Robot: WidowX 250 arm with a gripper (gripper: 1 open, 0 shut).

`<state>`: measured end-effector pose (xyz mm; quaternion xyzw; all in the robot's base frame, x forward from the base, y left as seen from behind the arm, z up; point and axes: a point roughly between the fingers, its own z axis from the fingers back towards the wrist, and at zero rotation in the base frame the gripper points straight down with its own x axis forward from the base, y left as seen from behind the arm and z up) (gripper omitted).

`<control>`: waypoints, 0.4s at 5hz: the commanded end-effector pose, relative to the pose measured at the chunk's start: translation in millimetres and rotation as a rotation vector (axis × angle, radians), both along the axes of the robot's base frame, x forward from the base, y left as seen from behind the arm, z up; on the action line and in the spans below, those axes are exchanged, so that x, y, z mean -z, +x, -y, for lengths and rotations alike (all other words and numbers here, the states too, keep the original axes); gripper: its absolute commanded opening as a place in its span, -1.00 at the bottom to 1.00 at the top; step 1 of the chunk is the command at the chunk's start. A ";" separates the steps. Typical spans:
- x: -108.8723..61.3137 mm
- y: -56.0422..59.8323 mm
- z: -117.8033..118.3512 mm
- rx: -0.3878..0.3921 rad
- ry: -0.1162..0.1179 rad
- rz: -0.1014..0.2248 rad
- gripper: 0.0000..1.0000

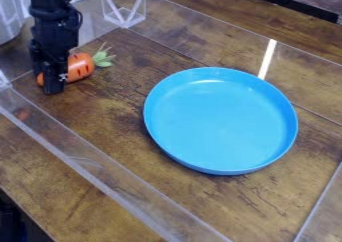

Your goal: Put the carrot in the blue tray

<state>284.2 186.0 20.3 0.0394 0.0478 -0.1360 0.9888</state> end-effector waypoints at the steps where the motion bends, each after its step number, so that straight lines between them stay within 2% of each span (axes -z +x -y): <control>1: -15.5 7.6 5.3 0.016 0.018 0.033 -1.00; 2: -18.8 8.5 8.5 0.018 0.019 0.035 -1.00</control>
